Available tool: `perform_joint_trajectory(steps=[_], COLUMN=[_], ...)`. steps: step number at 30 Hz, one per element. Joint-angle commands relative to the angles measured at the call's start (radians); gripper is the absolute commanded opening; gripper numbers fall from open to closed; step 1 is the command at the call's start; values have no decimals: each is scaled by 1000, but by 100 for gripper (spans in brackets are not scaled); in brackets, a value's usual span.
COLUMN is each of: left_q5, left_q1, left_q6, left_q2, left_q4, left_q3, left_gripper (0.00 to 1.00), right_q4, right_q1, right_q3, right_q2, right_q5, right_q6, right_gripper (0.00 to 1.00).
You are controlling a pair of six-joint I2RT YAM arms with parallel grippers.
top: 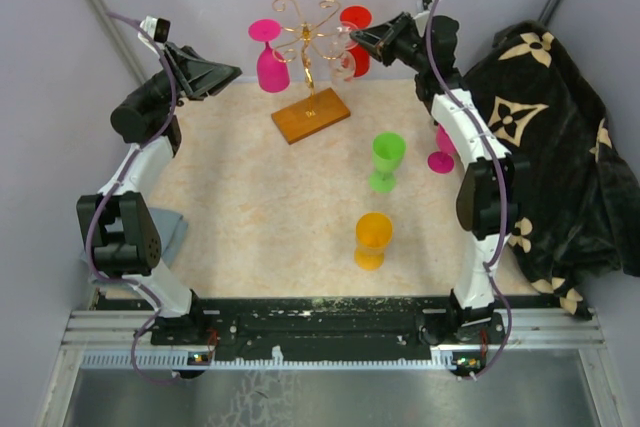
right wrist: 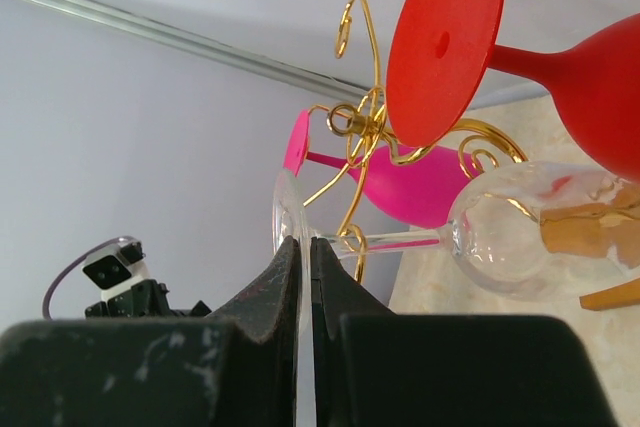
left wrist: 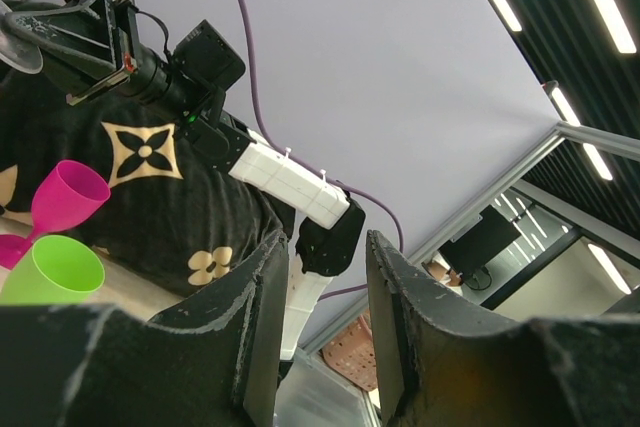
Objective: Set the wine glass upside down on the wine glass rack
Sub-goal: Turn the wine glass upside down at the wine rack.
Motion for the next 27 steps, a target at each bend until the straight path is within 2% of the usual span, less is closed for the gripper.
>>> perform_joint_trajectory(steps=[1,14,27], left_q5=[10,10,9], left_q1=[6,7,7], left_q6=[19,21,22], left_q2=[-38,-40,-37], left_q4=[28,29,30], left_q3=[-7,-11,-16], left_gripper=[43,43,43], right_q4=[123,98,128], right_q1=[25,76,79], right_q3=[42,116,11], right_q2=[-20,33,-51], right_q5=[8,-31,-35], right_q6=[23,15,16], right_gripper=[0,0,0])
